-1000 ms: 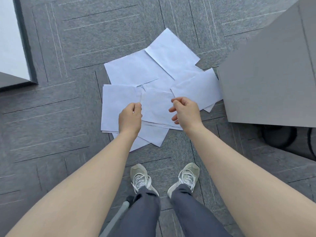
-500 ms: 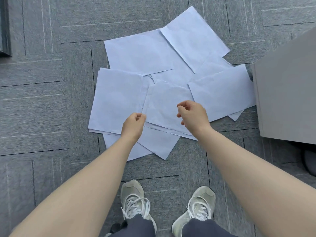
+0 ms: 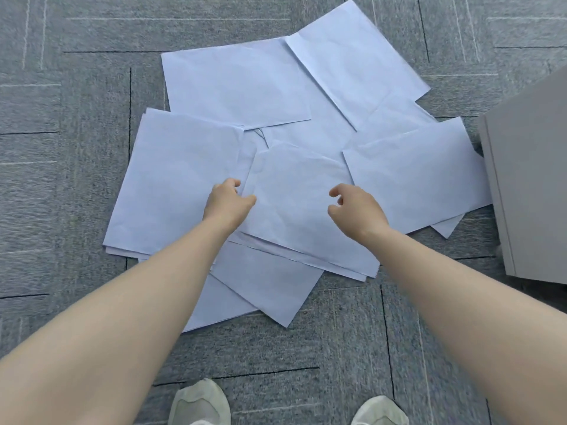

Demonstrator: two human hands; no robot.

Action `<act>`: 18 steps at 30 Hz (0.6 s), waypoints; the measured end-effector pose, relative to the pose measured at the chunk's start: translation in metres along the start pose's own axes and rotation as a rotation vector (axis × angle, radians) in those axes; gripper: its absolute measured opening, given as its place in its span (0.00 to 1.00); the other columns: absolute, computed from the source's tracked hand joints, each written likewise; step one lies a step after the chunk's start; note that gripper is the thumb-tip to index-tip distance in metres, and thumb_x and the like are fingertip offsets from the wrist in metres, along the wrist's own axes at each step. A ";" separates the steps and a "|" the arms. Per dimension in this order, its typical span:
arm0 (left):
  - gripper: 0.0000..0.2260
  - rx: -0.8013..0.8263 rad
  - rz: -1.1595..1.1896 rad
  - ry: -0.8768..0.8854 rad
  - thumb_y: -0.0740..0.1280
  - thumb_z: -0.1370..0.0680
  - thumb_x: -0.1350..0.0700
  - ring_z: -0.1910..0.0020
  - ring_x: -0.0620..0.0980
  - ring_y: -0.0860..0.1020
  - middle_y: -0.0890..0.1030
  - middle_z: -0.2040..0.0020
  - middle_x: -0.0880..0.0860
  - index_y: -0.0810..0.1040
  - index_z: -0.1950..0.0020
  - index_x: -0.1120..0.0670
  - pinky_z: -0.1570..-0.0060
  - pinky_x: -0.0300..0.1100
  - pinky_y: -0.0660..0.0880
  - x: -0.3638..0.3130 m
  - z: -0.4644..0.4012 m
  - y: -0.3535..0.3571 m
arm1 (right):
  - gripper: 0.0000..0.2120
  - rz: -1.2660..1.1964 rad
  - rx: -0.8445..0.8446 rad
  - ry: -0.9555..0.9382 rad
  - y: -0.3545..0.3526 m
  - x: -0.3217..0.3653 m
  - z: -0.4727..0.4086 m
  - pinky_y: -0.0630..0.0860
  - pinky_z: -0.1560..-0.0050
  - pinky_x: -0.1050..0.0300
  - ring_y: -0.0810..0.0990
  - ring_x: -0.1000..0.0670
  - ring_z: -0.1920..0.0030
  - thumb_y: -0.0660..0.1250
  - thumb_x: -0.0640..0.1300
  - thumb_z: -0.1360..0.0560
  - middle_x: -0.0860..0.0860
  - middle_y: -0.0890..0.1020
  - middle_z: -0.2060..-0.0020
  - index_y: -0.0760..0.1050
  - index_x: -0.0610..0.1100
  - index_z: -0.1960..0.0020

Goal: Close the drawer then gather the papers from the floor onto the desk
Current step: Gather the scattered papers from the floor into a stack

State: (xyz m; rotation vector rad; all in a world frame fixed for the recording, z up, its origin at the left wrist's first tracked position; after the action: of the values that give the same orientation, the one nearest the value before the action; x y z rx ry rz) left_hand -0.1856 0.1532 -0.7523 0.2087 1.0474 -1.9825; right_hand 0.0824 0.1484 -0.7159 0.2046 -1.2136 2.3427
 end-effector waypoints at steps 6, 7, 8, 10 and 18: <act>0.22 -0.035 0.025 -0.030 0.68 0.28 0.49 0.46 0.51 0.74 0.75 0.39 0.50 0.71 0.35 0.53 0.53 0.42 0.68 -0.009 -0.019 0.005 | 0.23 0.280 -0.102 0.055 -0.007 -0.028 -0.022 0.69 0.56 0.50 0.67 0.41 0.37 0.60 0.45 0.23 0.44 0.67 0.35 0.64 0.47 0.29; 0.20 -0.035 0.035 -0.030 0.69 0.28 0.49 0.48 0.50 0.74 0.75 0.42 0.49 0.72 0.38 0.53 0.54 0.42 0.68 -0.009 -0.021 0.007 | 0.23 0.328 -0.116 0.071 -0.008 -0.033 -0.024 0.69 0.57 0.50 0.66 0.40 0.38 0.60 0.44 0.24 0.43 0.67 0.36 0.64 0.46 0.30; 0.19 -0.032 0.048 -0.030 0.70 0.28 0.49 0.49 0.50 0.74 0.76 0.45 0.49 0.73 0.41 0.53 0.55 0.42 0.68 -0.010 -0.024 0.009 | 0.22 0.368 -0.126 0.088 -0.009 -0.037 -0.026 0.69 0.57 0.50 0.66 0.39 0.39 0.60 0.44 0.24 0.43 0.67 0.36 0.63 0.45 0.31; 0.16 -0.013 0.076 -0.023 0.71 0.29 0.48 0.53 0.50 0.75 0.77 0.52 0.48 0.75 0.47 0.54 0.59 0.42 0.69 -0.013 -0.029 0.012 | 0.22 0.415 -0.128 0.127 -0.008 -0.043 -0.031 0.70 0.58 0.50 0.67 0.38 0.42 0.60 0.43 0.26 0.42 0.65 0.37 0.62 0.45 0.33; 0.08 0.124 0.263 0.056 0.75 0.31 0.54 0.60 0.52 0.80 0.82 0.59 0.51 0.76 0.62 0.54 0.57 0.44 0.76 -0.021 -0.031 0.033 | 0.33 0.479 -0.129 0.223 -0.003 -0.063 -0.042 0.69 0.58 0.51 0.69 0.34 0.40 0.58 0.40 0.26 0.39 0.55 0.26 0.49 0.44 0.24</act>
State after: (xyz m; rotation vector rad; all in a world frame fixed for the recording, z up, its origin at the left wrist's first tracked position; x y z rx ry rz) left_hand -0.1546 0.1802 -0.7811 0.4486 0.8832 -1.8116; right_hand 0.1417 0.1607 -0.7604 -0.4260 -1.4106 2.5757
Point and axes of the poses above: each hand's wrist, its own z-axis away from the middle knuckle, its own y-axis out of the palm, x = y × z, the point moved 10 cm from there along -z, towards the middle knuckle
